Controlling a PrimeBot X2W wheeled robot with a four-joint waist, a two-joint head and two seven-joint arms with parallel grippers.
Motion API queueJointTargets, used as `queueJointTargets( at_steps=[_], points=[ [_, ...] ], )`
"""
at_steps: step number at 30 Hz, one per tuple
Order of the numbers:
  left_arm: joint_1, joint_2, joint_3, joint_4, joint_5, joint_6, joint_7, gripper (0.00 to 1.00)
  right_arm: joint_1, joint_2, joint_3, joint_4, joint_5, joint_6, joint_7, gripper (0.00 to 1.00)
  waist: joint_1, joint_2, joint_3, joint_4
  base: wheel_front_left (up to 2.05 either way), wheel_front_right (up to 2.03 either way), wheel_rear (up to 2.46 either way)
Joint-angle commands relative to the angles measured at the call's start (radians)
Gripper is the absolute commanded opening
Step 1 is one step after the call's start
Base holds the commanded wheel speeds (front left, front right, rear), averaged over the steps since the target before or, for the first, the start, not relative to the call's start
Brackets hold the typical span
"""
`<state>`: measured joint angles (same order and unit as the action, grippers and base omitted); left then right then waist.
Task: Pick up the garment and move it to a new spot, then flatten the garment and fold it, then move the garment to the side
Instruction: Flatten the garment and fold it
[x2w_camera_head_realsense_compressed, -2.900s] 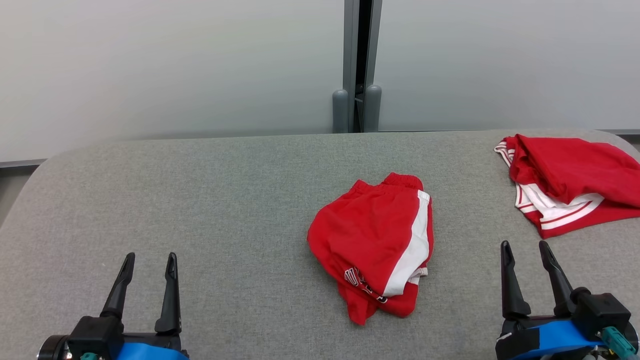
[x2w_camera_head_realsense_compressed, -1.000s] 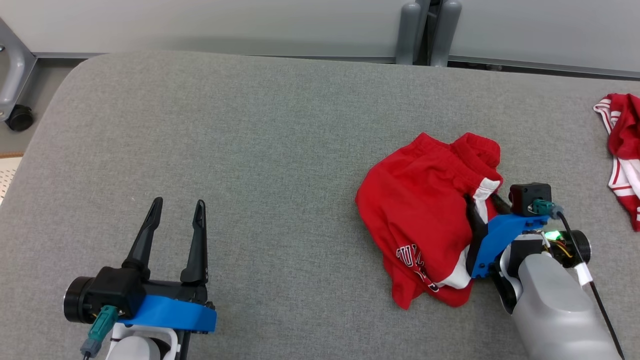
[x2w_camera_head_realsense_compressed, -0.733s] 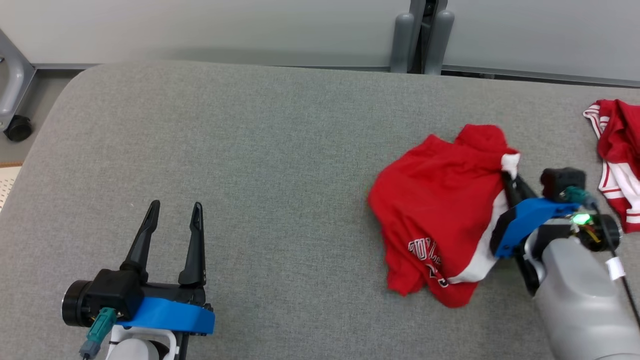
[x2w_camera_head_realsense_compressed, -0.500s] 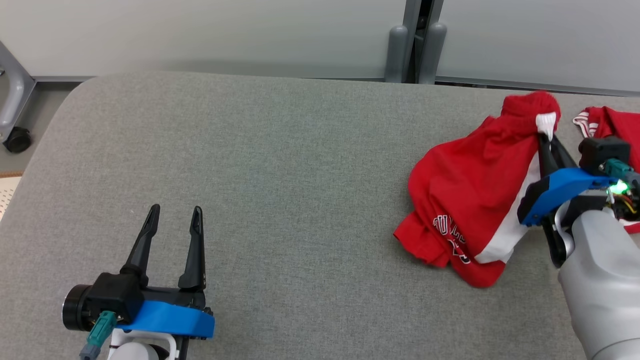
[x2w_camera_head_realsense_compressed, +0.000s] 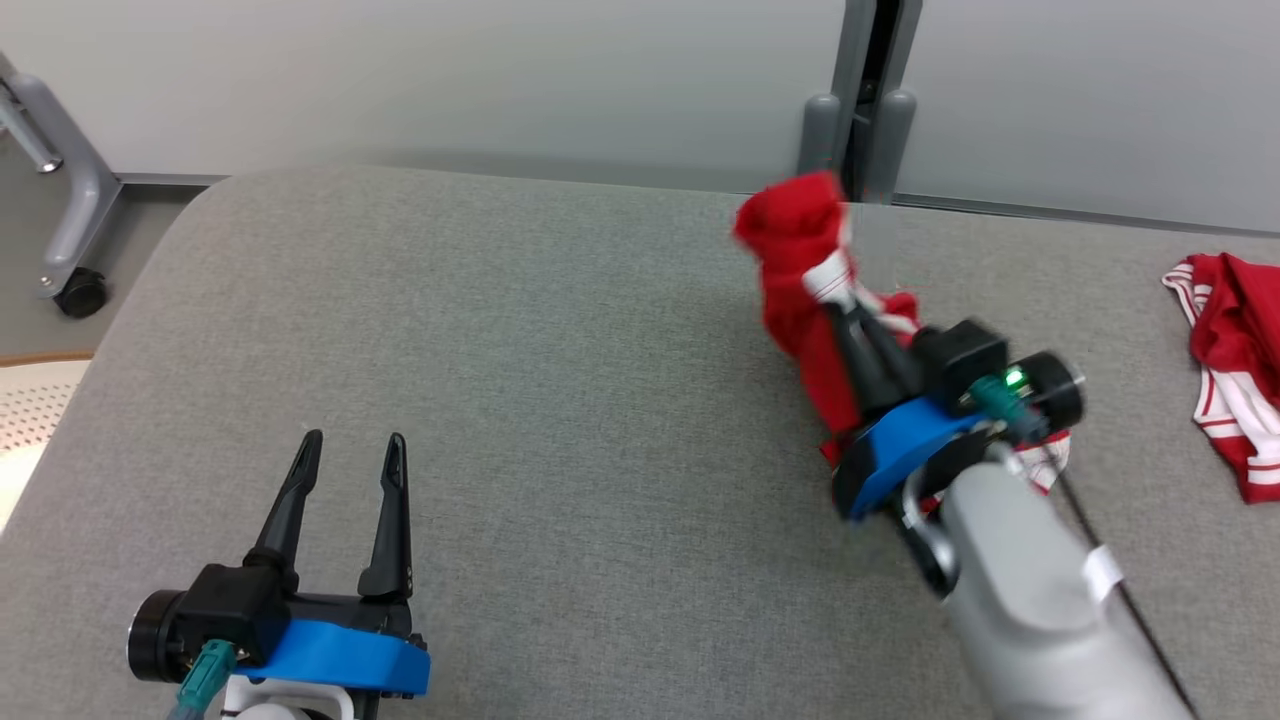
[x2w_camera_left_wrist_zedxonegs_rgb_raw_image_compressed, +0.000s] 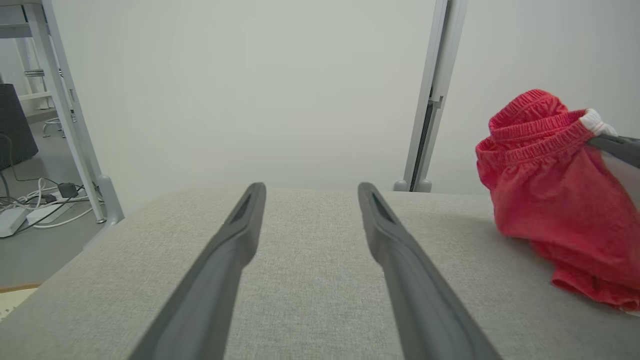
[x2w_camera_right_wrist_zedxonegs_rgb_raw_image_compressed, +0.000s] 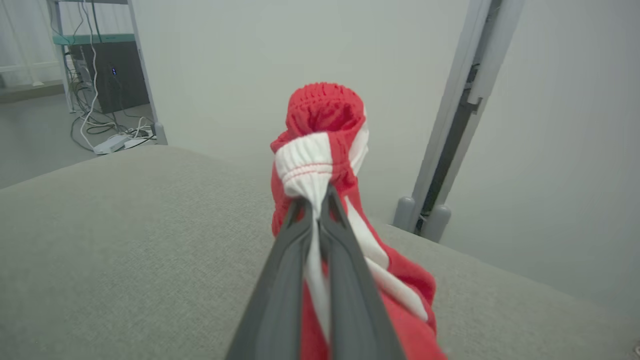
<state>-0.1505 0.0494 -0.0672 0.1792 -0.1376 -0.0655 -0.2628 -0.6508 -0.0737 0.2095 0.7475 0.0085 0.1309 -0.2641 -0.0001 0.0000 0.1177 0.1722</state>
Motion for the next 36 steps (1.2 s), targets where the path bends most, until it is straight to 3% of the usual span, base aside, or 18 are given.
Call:
queueJointTargets(
  at_steps=[1, 13, 14, 15, 17, 20, 25, 36],
  points=[
    [0.010, 0.003, -0.001, -0.003, -0.004, 0.000, -0.002, 1.00, 0.024, 0.006, 0.030, -0.008, 0.014, 0.000, 0.001, 0.00, 0.0001, 0.0000, -0.002, 0.010, 0.00, 0.00, 0.00],
    [0.017, 0.003, -0.009, 0.006, -0.011, 0.005, -0.002, 1.00, 0.175, 0.022, 0.463, -0.076, 0.216, 0.000, 0.000, 0.00, 0.0001, 0.0000, 0.001, 0.048, 0.00, 0.00, 0.00],
    [0.018, 0.003, -0.010, 0.006, -0.012, 0.006, -0.002, 1.00, 0.185, 0.023, 0.496, -0.084, 0.236, 0.000, 0.001, 0.13, 0.0001, 0.0000, 0.001, 0.048, 0.00, 0.00, 0.00],
    [0.019, 0.003, -0.010, 0.007, -0.013, 0.008, -0.002, 1.00, 0.193, 0.023, 0.523, -0.091, 0.250, 0.000, 0.000, 0.36, 0.0001, 0.0000, 0.000, 0.047, 0.00, 0.00, 0.00],
    [0.021, 0.003, -0.011, 0.008, -0.015, 0.010, -0.002, 1.00, 0.202, 0.023, 0.562, -0.110, 0.277, 0.000, 0.001, 1.00, 0.0001, 0.0000, -0.001, 0.044, 0.00, 0.00, 0.00],
    [0.023, 0.003, -0.010, 0.006, -0.017, 0.014, -0.002, 1.00, 0.203, 0.023, 0.584, -0.138, 0.296, 0.000, 0.000, 1.00, 0.0001, 0.0000, -0.003, 0.035, 0.00, 0.00, 0.00],
    [0.030, 0.003, -0.001, 0.003, -0.012, 0.015, -0.002, 1.00, 0.205, 0.023, 0.528, -0.185, 0.269, 0.000, 0.000, 1.00, 0.0001, 0.0000, -0.010, 0.012, 0.00, 0.00, 0.00],
    [0.044, 0.003, 0.020, -0.002, 0.008, 0.008, -0.003, 1.00, 0.357, -0.029, 0.130, -0.398, 0.153, 0.000, 0.000, 1.00, 0.0001, 0.0000, -0.023, -0.050, 0.00, 0.00, 0.00]
  ],
)
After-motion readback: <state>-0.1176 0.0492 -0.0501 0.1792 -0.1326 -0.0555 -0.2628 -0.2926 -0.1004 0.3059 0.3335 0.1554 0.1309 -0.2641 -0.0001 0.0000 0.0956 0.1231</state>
